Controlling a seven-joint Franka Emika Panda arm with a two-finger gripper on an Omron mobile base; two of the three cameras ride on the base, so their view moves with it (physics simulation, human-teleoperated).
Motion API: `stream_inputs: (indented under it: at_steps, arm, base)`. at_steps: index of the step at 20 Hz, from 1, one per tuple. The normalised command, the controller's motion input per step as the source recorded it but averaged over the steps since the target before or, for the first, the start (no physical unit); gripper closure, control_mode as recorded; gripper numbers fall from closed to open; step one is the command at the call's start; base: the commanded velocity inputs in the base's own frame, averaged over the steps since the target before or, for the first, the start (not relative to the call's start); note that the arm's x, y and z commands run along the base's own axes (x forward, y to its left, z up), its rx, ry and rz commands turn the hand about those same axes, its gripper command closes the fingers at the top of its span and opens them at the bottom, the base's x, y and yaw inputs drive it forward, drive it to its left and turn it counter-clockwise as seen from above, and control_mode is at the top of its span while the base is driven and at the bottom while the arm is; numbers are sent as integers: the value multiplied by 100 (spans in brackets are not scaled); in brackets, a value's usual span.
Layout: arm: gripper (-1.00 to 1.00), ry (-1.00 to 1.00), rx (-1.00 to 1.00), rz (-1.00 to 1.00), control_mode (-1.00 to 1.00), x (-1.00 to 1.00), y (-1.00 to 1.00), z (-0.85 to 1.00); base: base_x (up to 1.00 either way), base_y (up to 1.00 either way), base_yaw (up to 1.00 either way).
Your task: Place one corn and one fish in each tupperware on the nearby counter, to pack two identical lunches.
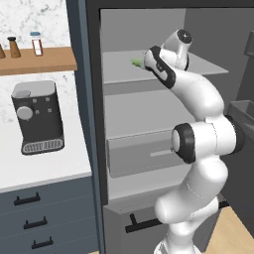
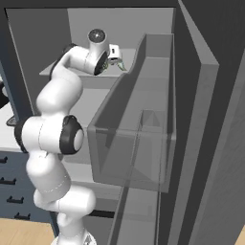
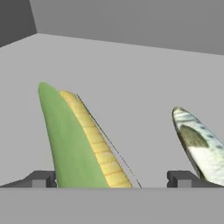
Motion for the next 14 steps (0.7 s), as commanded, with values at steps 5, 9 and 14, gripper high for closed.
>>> stream_inputs:
  at_steps: [5, 9, 14]
  arm:
    - [100, 0, -2, 3, -100, 11, 18, -41]
    - [100, 0, -6, 1, -100, -6, 23, -77]
    - [100, -1, -4, 0, -100, -15, 14, -59]
  base:
    - [0, 0, 0]
    - [0, 0, 0]
    - [0, 0, 0]
